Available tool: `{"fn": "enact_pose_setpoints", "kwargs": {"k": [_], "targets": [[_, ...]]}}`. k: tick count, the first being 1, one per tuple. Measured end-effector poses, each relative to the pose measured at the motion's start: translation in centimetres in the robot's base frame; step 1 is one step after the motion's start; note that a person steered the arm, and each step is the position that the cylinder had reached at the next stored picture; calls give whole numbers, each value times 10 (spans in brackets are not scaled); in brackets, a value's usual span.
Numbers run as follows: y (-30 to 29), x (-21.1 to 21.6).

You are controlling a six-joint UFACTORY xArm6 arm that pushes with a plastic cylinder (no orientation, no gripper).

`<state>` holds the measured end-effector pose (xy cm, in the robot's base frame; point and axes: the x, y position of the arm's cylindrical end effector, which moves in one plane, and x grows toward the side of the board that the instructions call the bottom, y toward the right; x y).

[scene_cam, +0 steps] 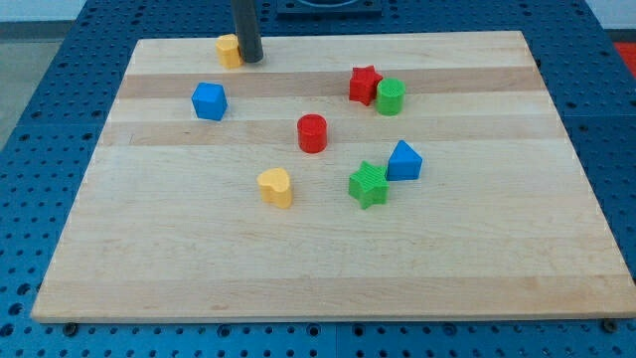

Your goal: Slide the yellow hexagon to the top left

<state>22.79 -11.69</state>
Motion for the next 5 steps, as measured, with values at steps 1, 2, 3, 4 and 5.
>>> {"fn": "enact_pose_setpoints", "kwargs": {"k": [1,2,3,4,5], "targets": [[-4,-3],[-23,-1],[-43,-2],[-63,-2],[-74,-2]]}}
